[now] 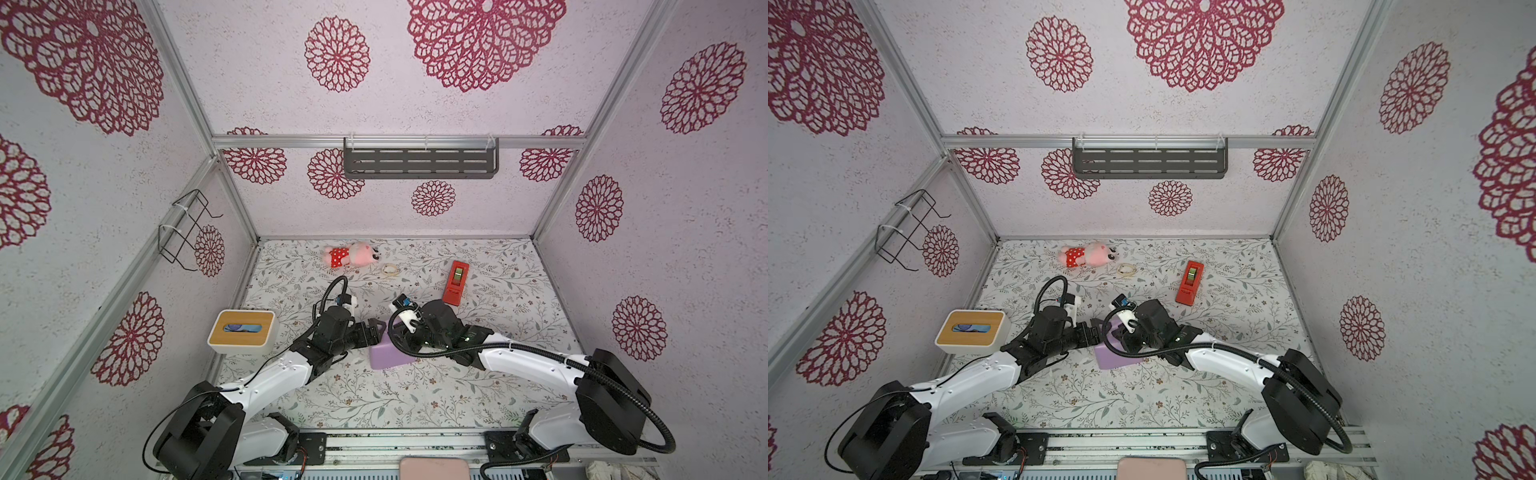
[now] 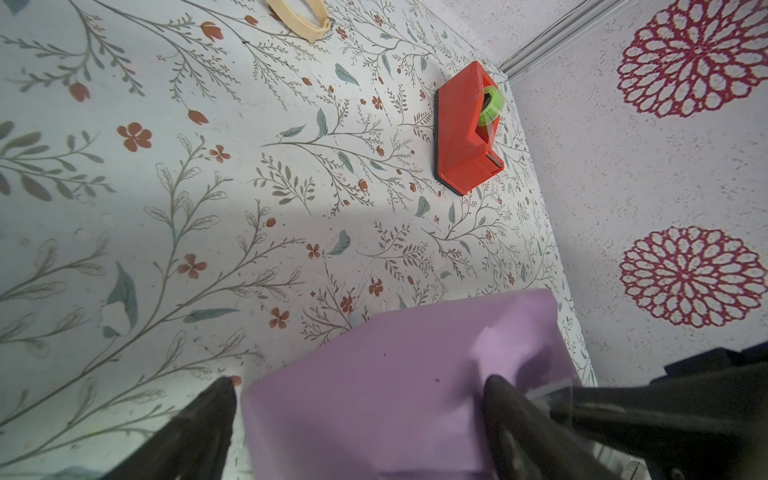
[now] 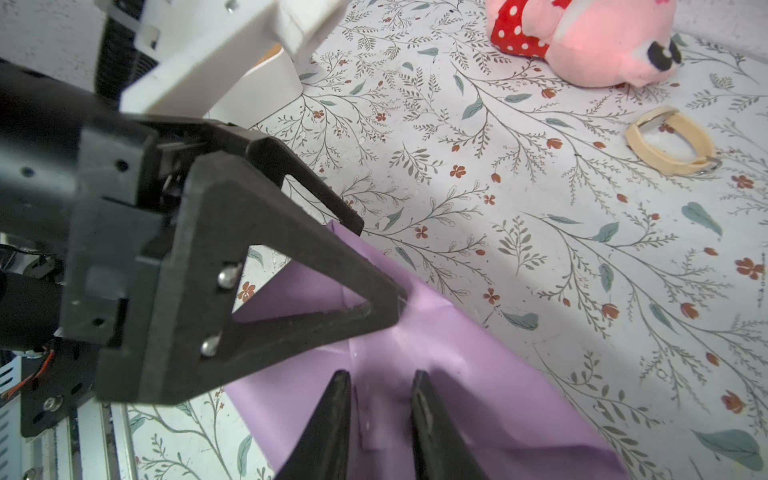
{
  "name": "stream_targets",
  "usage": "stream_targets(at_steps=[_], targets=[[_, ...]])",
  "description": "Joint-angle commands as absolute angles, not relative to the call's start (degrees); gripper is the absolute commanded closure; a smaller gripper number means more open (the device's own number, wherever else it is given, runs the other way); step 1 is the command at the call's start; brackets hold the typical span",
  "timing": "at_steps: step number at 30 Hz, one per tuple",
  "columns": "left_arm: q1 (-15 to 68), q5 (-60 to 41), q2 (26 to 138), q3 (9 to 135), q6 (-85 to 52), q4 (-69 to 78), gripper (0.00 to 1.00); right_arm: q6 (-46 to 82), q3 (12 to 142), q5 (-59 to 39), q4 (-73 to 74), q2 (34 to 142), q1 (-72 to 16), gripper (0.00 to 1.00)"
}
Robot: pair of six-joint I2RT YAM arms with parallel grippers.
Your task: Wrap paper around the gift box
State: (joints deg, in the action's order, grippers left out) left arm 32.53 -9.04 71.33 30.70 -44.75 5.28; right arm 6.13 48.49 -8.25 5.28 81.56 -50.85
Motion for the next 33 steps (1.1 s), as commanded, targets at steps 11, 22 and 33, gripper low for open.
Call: stream_targets(at_steps=[11,22,33], targets=[[32.5,-9.4,72.2,28.9,-43.2,-2.6,0.06,7.9,49.4,-0.2,-3.0,79.9,-50.6,0.45],[32.4,-9.4,72.6,28.9,-42.9,-2.5,0.06,15.0,48.4,-4.1,-0.2,71.6,-49.9,0.37],[32.4,-9.3,72.5,28.7,-43.0,-2.4,0.06,18.7,46.0,-13.2,1.6,70.7,-50.2,0.50]])
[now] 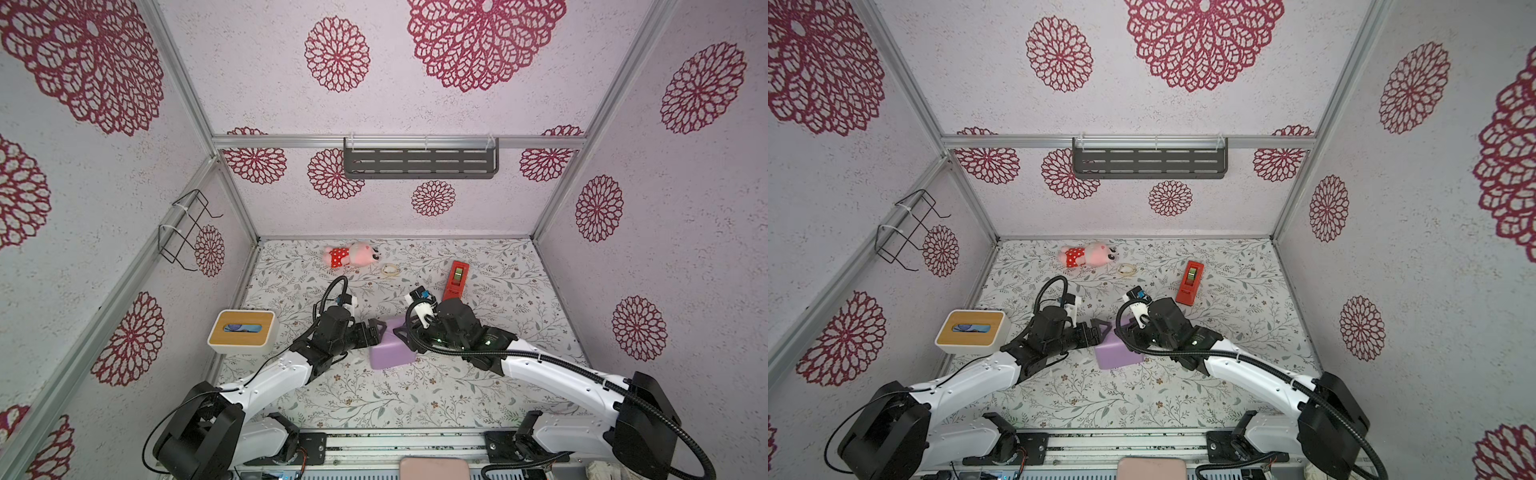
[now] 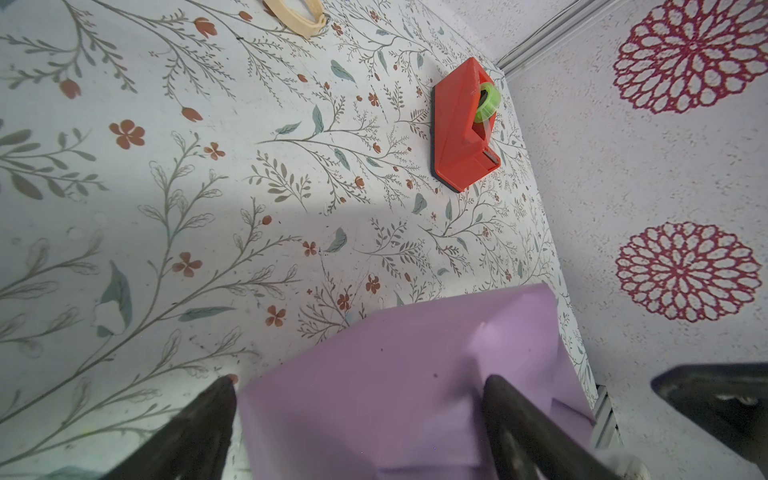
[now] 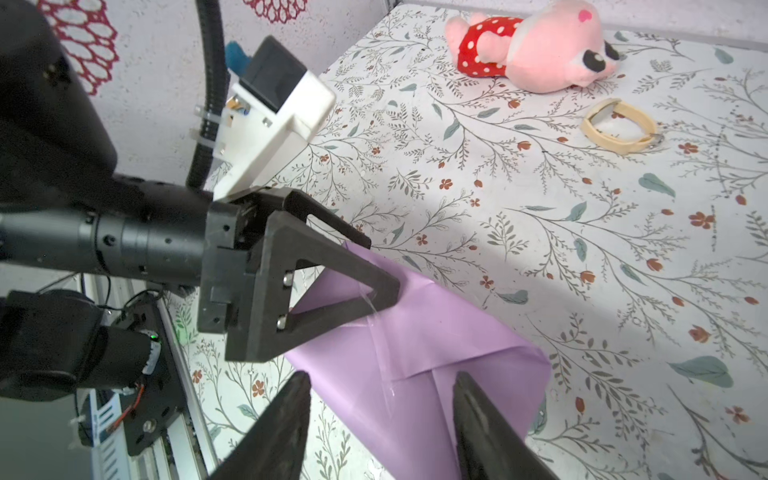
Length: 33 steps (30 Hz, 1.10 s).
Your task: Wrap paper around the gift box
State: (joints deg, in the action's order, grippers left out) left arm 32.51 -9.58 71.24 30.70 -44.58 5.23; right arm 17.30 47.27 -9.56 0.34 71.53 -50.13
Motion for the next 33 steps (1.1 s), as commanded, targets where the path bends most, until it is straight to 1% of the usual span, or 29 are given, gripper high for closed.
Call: stream_targets(at_steps=[1,3,5,9,12,19,27,33], targets=[[32.4,-9.3,72.5,28.7,-43.0,-2.3,0.06,18.7,45.3,-13.9,1.9,70.4,-50.2,0.53],[32.4,-9.4,72.6,28.6,-43.0,-2.3,0.06,18.7,44.2,-15.0,2.9,70.0,-50.3,0.62],[32.4,-9.4,72.6,28.7,-43.0,-2.3,0.06,18.9,43.9,-15.9,3.6,70.4,-50.5,0.68],[32.4,-9.3,72.6,28.6,-43.0,-2.4,0.06,19.6,45.3,-16.5,4.7,72.5,-50.9,0.75],[32.4,-9.4,72.5,28.7,-43.1,-2.4,0.06,19.8,46.5,-16.4,4.6,74.1,-50.9,0.78],[32.4,-9.3,72.3,28.6,-42.9,-2.6,0.06,20.1,48.4,-16.2,4.5,76.6,-51.0,0.81],[32.4,-9.3,72.3,28.5,-42.7,-2.6,0.06,20.8,50.5,-12.1,2.6,79.7,-50.8,0.83],[32.4,-9.3,72.4,28.6,-42.6,-2.5,0.06,22.2,50.7,-10.9,4.2,81.0,-50.3,0.84]])
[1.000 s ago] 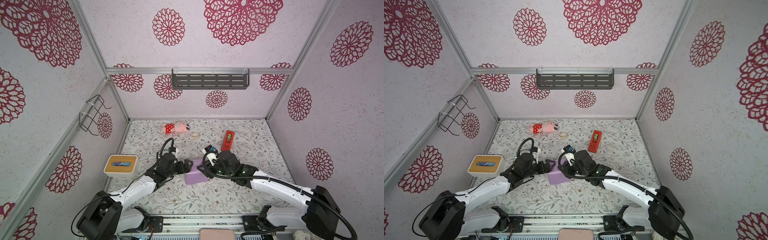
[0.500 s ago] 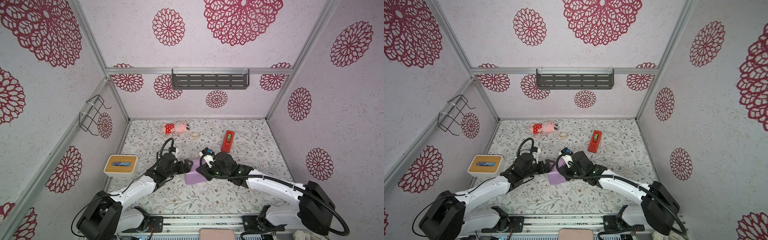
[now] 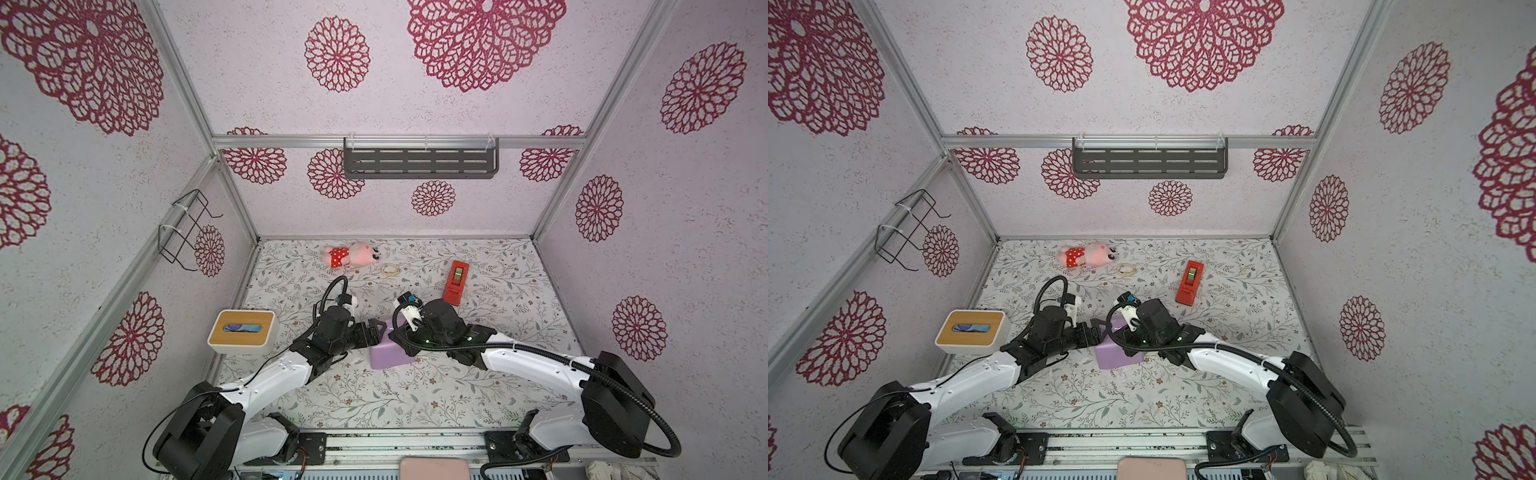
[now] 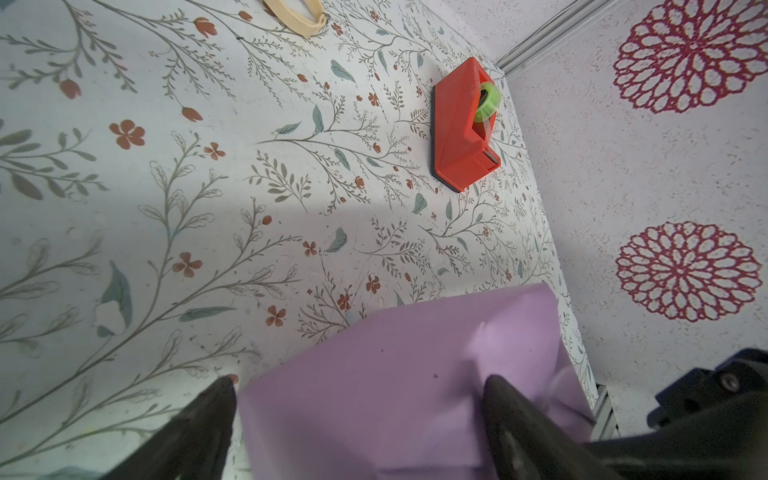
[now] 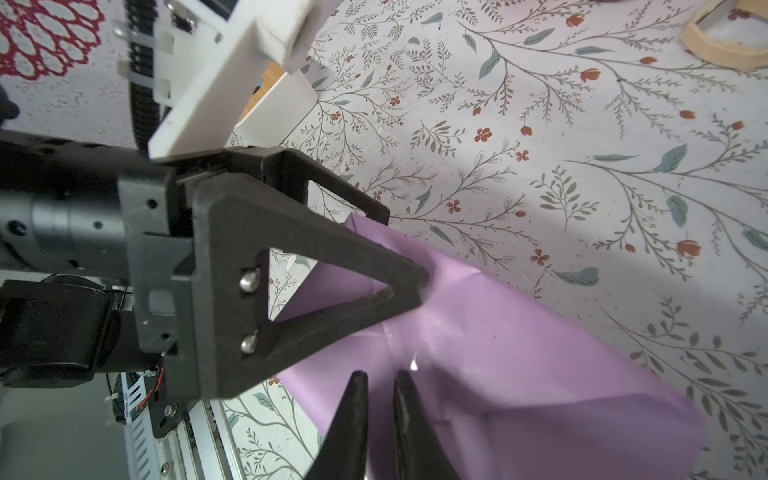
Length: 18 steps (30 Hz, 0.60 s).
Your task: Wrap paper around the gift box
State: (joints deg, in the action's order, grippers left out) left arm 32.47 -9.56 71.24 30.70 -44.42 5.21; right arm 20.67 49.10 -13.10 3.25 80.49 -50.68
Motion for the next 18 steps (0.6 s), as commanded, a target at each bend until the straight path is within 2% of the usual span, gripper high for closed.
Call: stream_targets(at_steps=[1,18], targets=[[32.4,-9.4,72.4,28.6,-42.6,-2.5,0.06,22.3,50.6,-10.8,4.3,81.0,-50.1,0.84],[32.4,-9.6,72.6,28.6,-42.8,-2.5,0.06,24.0,53.3,-8.7,4.9,85.1,-47.7,0.85]])
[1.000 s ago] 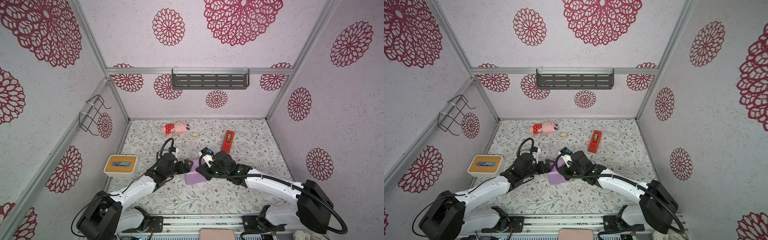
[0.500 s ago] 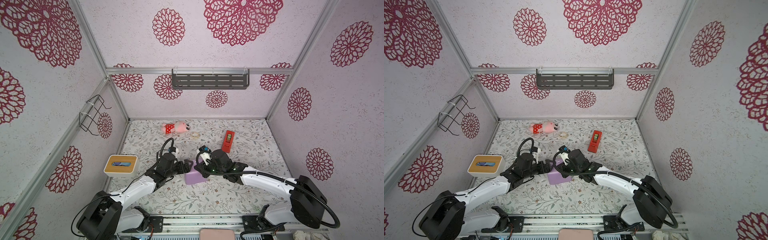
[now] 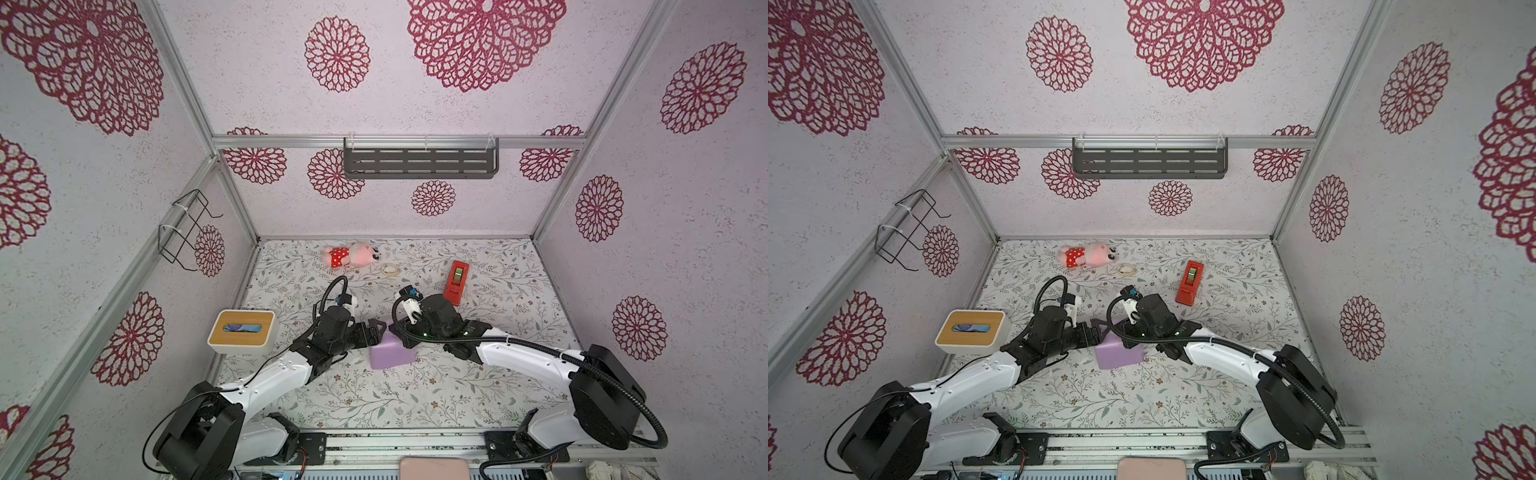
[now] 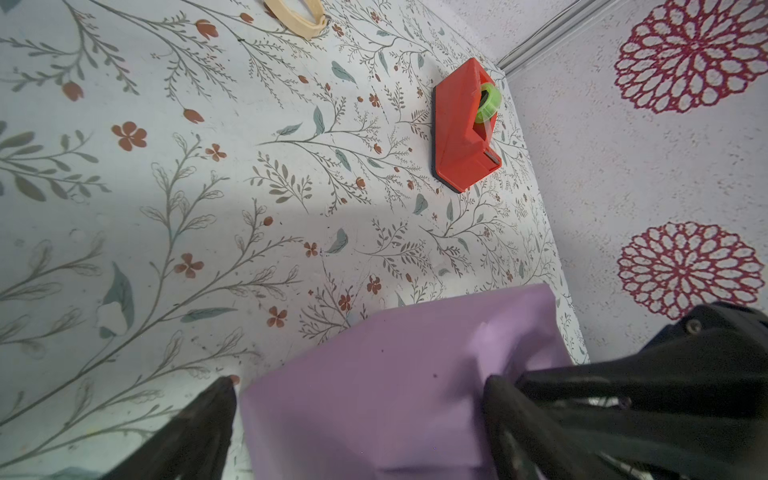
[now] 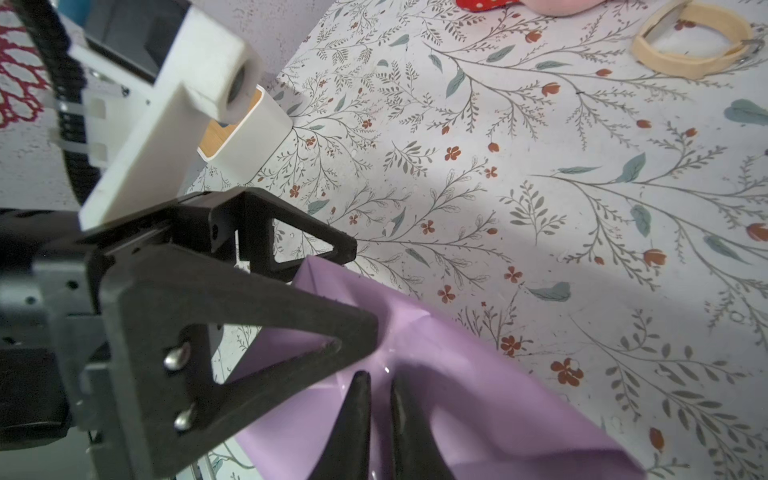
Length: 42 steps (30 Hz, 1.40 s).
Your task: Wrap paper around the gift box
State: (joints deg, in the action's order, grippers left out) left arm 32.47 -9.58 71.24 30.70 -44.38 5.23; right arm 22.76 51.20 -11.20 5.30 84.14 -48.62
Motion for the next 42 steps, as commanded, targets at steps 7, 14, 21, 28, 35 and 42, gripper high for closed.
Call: stream_targets(at_steps=[7,14,21,28,35,42], targets=[[32.3,-9.8,72.7,28.6,-43.0,-2.3,0.06,24.4,55.5,-6.1,3.7,87.2,-45.8,0.86],[32.4,-10.2,73.2,29.3,-42.9,-2.4,0.06,22.0,59.1,-8.9,1.1,85.7,-43.9,0.85],[32.4,-10.0,73.1,29.9,-43.2,-2.1,0.06,21.2,53.1,-14.6,0.4,77.7,-45.8,0.82],[32.4,-9.7,72.3,32.3,-43.8,-2.4,0.04,21.2,48.3,-16.4,-0.2,75.7,-49.7,0.81],[32.4,-7.9,67.8,39.3,-42.3,-4.5,0.00,19.1,47.6,-9.1,-4.0,68.5,-49.7,0.68],[32.5,-3.9,54.2,34.4,-41.2,-6.5,0.00,16.2,41.8,3.5,-11.4,58.6,-50.5,0.39]])
